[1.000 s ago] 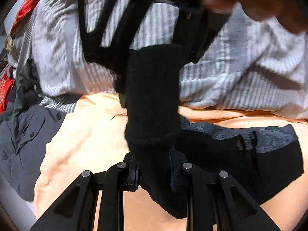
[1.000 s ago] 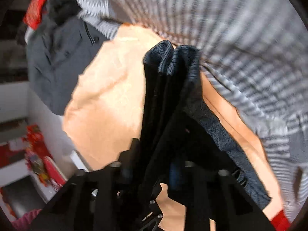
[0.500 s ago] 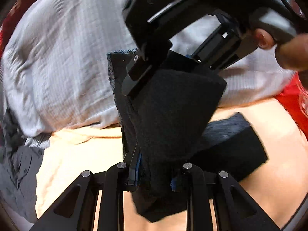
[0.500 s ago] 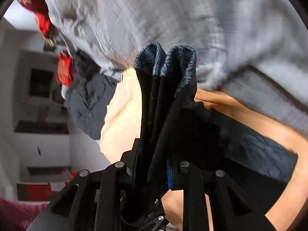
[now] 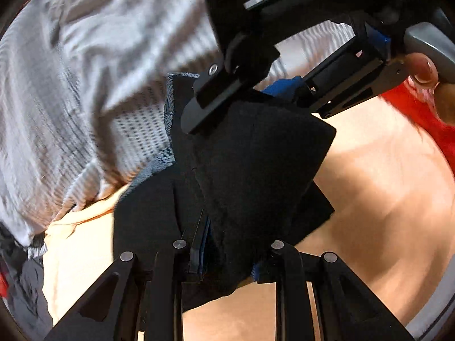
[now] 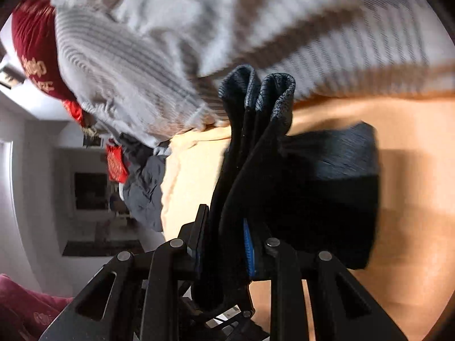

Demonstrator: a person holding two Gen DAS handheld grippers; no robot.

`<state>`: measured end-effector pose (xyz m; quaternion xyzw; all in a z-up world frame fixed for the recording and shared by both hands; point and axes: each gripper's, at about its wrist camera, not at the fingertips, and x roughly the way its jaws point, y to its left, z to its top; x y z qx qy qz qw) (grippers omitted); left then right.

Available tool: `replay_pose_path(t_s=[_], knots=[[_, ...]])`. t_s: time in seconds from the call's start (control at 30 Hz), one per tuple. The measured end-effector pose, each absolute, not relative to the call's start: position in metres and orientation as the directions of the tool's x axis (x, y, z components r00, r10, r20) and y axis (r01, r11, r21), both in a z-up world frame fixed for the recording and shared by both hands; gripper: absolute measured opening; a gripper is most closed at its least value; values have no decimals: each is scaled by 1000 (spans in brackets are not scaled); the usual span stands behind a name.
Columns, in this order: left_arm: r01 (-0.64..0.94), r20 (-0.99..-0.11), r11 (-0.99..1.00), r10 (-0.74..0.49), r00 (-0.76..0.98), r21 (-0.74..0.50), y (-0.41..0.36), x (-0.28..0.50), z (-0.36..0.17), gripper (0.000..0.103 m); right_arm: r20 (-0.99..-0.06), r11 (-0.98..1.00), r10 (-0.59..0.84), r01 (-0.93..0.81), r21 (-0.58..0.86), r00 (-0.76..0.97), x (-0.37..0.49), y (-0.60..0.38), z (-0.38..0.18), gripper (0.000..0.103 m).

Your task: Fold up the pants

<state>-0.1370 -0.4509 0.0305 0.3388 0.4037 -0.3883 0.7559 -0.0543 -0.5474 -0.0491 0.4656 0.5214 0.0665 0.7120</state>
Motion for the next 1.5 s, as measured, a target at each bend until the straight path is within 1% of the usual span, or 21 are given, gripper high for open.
replay_pose_path(t_s=[0.13, 0.27, 0.4, 0.47, 0.5, 0.53, 0.57, 0.67, 0.73, 0.77, 0.87, 0.9, 0.93, 0.97, 1.0, 1.03, 1.1, 1.2, 1.3, 1.4, 1.5], knots=[[868, -884, 440, -276, 376, 232, -464, -150, 10, 24, -667, 484, 576, 461, 744, 473, -82, -570, -82, 24], [870, -883, 415, -255, 393, 267, -473, -163, -3, 24, -653, 444, 572, 482, 756, 497, -99, -580, -100, 24], [864, -875, 387, -225, 428, 323, -478, -170, -11, 26, -703, 448, 548, 551, 704, 453, -112, -589, -125, 25], [867, -875, 373, -224, 429, 330, -475, -169, -10, 32, -698, 417, 551, 573, 705, 458, -120, -593, -133, 27], [875, -881, 367, -228, 415, 317, -472, -167, -8, 42, -696, 412, 549, 574, 708, 464, -126, -595, -134, 28], [880, -888, 368, -229, 398, 299, -469, -165, -5, 60, -704, 423, 540, 573, 702, 462, -131, -600, -134, 28], [882, -896, 382, -232, 379, 275, -462, -163, 0, 65, -717, 436, 529, 579, 689, 454, -131, -598, -133, 30], [894, -908, 387, -251, 337, 225, -446, -156, 10, 66, -755, 454, 504, 615, 645, 419, -136, -597, -129, 40], [894, -911, 403, -264, 317, 194, -433, -149, 19, 66, -794, 476, 463, 645, 598, 395, -142, -596, -121, 52], [890, -912, 420, -271, 308, 175, -427, -145, 24, 66, -822, 497, 427, 661, 562, 377, -142, -592, -115, 54], [843, -922, 523, -252, 295, 127, -410, -112, 33, 66, -900, 572, 307, 696, 435, 310, -152, -587, -92, 54], [825, -927, 553, -239, 290, 116, -406, -102, 33, 66, -913, 593, 275, 695, 407, 299, -156, -584, -83, 54], [796, -933, 597, -221, 283, 100, -401, -88, 32, 66, -928, 625, 230, 687, 371, 292, -154, -576, -72, 49], [774, -938, 628, -210, 275, 86, -397, -76, 31, 66, -935, 644, 202, 680, 351, 291, -156, -575, -65, 44], [744, -944, 664, -198, 265, 70, -393, -63, 29, 66, -940, 661, 178, 672, 334, 292, -156, -572, -57, 33], [718, -948, 694, -187, 259, 59, -389, -54, 28, 66, -941, 676, 158, 662, 323, 298, -151, -564, -49, 27], [674, -956, 737, -170, 240, 38, -382, -36, 22, 66, -940, 688, 145, 651, 321, 310, -148, -559, -41, 23], [631, -971, 776, -143, 190, 10, -374, -20, 4, 66, -946, 724, 145, 620, 302, 291, -127, -533, -44, 23], [591, -982, 805, -142, 123, -42, -366, -12, -15, 67, -973, 791, 95, 577, 202, 211, -116, -513, -58, 23], [589, -982, 805, -159, 105, -68, -365, -16, -20, 73, -986, 803, 71, 578, 146, 151, -114, -504, -79, 23], [596, -983, 801, -150, 107, -57, -369, -20, -22, 76, -984, 769, 90, 617, 166, 153, -118, -508, -91, 23]])
